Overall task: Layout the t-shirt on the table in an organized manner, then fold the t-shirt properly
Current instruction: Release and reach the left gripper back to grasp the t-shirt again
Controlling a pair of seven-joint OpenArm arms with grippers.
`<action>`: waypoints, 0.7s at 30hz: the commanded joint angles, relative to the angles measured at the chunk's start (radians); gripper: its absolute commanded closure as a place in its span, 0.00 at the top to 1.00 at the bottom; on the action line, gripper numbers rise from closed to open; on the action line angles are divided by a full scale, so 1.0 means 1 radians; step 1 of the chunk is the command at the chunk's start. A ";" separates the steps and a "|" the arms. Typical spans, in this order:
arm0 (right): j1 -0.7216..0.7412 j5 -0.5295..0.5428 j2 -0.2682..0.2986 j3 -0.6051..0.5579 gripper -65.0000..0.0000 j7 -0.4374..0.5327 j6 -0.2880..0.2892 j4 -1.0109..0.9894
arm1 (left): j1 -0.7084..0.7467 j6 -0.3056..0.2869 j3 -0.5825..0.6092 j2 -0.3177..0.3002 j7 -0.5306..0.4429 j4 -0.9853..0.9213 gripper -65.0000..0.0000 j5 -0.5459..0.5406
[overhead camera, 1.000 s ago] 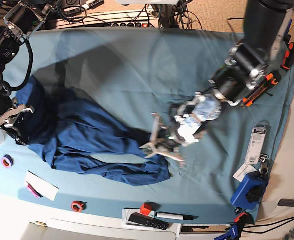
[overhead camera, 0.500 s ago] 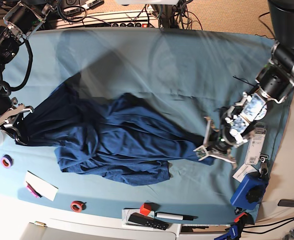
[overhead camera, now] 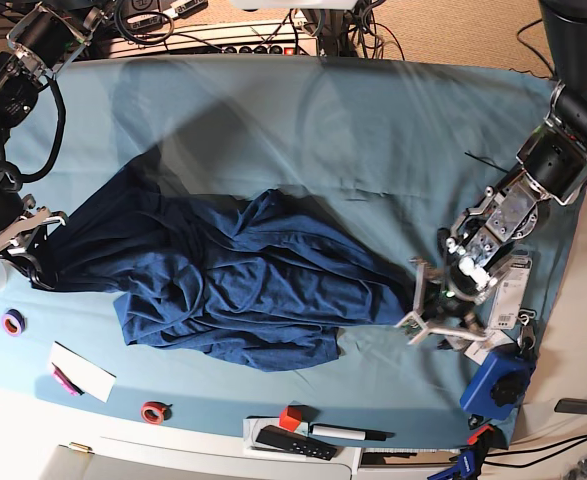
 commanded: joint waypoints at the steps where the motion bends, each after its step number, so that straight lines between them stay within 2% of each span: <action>1: 0.016 0.008 0.017 0.006 0.00 0.027 0.006 0.014 | -0.033 0.010 -0.014 -0.008 0.000 0.051 0.53 -0.001; 5: 0.016 -0.019 0.017 0.006 0.00 0.029 0.006 0.014 | -0.033 -0.024 -0.014 -0.006 0.060 0.218 0.53 -0.009; 8: 0.016 -0.040 0.017 0.006 0.00 0.030 0.006 0.014 | -0.033 -0.024 -0.014 0.014 0.092 0.309 0.53 -0.008; 15: 0.016 -0.041 0.017 0.006 0.00 0.031 0.006 0.014 | -0.003 -0.029 -0.014 0.122 0.093 0.333 0.53 -0.010; 16: 0.016 -0.041 0.017 0.006 0.00 0.032 0.006 0.014 | 0.007 -0.046 -0.014 0.137 0.094 0.333 0.53 -0.027; 21: 0.016 -0.048 0.017 0.006 0.00 0.033 0.006 0.014 | 0.098 -0.251 -0.014 0.207 0.111 0.333 0.51 -0.201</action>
